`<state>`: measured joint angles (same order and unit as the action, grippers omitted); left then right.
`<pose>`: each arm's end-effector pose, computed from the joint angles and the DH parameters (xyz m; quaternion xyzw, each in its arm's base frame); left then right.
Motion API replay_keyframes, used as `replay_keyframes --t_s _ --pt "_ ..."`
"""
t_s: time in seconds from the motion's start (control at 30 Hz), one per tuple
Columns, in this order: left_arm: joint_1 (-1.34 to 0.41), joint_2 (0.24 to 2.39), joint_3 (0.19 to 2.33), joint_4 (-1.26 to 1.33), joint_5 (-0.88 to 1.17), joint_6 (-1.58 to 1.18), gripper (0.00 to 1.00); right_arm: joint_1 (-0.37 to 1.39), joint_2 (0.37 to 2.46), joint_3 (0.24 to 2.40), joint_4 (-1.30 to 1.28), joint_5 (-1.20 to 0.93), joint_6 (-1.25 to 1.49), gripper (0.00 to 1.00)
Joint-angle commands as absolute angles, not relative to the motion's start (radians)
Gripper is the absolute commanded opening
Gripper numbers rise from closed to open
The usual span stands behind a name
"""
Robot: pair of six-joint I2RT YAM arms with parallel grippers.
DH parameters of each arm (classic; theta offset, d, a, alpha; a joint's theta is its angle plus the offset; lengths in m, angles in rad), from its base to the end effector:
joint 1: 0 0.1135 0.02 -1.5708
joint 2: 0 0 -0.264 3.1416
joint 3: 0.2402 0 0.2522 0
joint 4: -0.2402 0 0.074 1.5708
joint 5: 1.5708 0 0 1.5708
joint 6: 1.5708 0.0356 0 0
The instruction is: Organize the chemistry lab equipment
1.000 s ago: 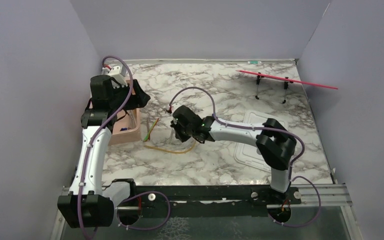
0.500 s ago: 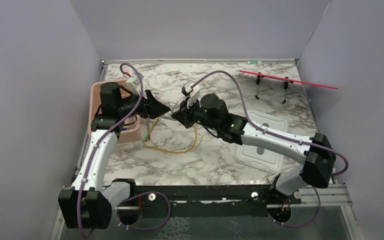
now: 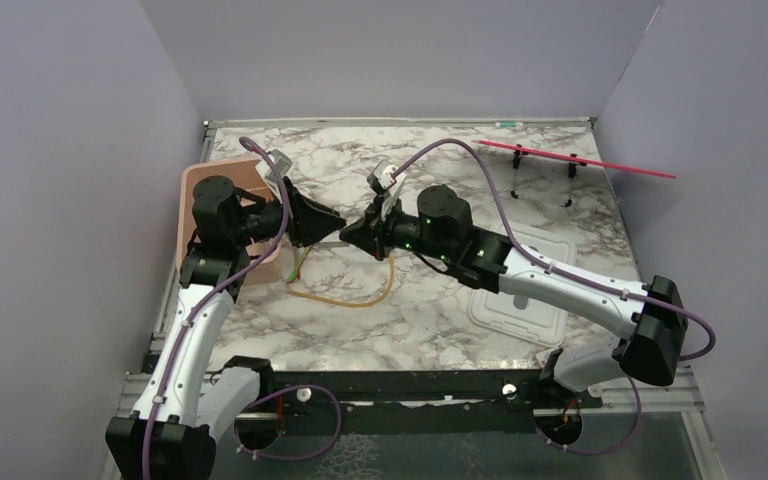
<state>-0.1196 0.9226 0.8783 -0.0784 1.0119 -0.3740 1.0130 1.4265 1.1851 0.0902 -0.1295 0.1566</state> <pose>0.1951 -0.0539 0.3617 0.2353 0.6907 -0.4936 0.4732 0.1773 0.2928 0.3580 -0.3526 0.6711 0.3999 0.5152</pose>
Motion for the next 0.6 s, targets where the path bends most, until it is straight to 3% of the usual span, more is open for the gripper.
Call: replay_keyframes --t_s 0.0,0.23,0.5,0.57 --pt "-0.129 0.891 0.870 -0.032 1.062 -0.382 0.30 1.015 1.407 1.192 0.127 -0.125 0.160 0.01" --pt "-0.129 0.873 0.865 -0.033 1.051 -0.385 0.00 1.005 1.414 1.193 0.123 -0.063 0.187 0.01" --pt "-0.129 0.873 0.914 -0.131 0.831 -0.356 0.00 1.003 1.406 1.187 0.111 -0.018 0.207 0.34" --pt "-0.129 0.883 0.934 -0.162 0.771 -0.356 0.00 1.002 1.403 1.184 0.107 -0.004 0.210 0.38"
